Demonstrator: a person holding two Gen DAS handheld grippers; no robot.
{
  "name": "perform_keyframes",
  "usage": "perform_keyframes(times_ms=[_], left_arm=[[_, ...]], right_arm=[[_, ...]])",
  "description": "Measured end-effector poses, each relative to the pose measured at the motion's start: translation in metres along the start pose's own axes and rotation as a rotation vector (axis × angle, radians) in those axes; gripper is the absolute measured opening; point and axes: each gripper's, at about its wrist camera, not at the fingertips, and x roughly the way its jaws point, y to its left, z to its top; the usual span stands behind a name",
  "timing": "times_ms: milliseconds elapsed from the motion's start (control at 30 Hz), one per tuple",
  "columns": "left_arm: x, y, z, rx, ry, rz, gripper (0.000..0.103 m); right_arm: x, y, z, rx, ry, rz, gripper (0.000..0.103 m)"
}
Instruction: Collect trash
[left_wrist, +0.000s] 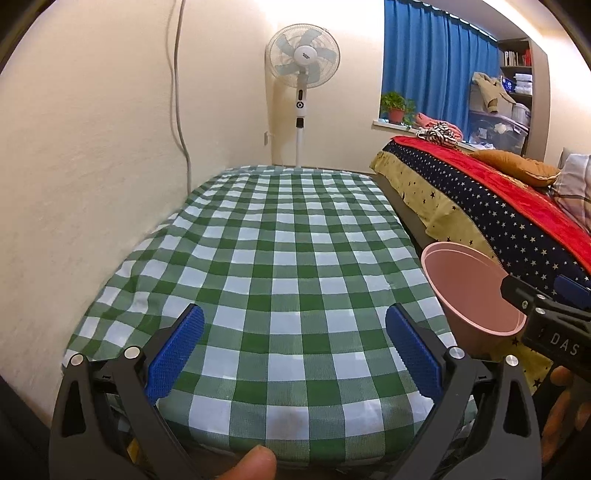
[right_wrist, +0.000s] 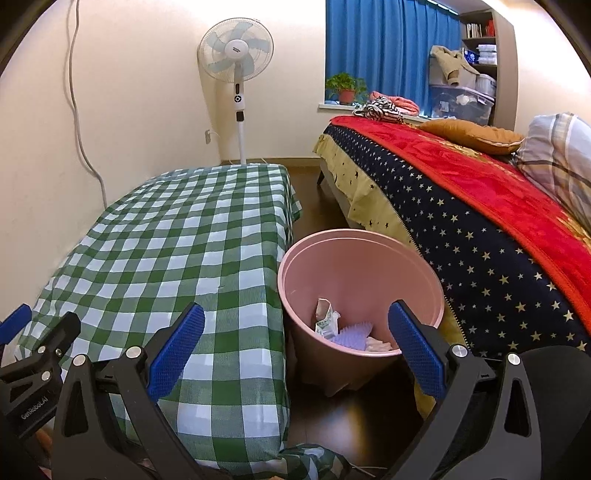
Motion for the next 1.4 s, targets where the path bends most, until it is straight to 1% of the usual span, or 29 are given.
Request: perform_keyframes(times_ms=[167, 633, 1400], left_arm=[[0.0024, -0.0020, -0.0010, 0.003, 0.004, -0.002, 0.095], [0.0057, 0.0012, -0.0011, -0.041, 0.017, -0.013, 0.095], [0.0056, 0.0004, -0.0017, -0.041, 0.018, -0.017, 0.095]], right_arm=[[0.0016, 0.0007, -0.0002, 0.000, 0.004, -0.001, 0.098], [0.0021, -0.0002, -0.0013, -0.008, -0.004, -0.002, 0.098], [0.0014, 0.0016, -0.0011, -0.011, -0.007, -0.001, 0.098]])
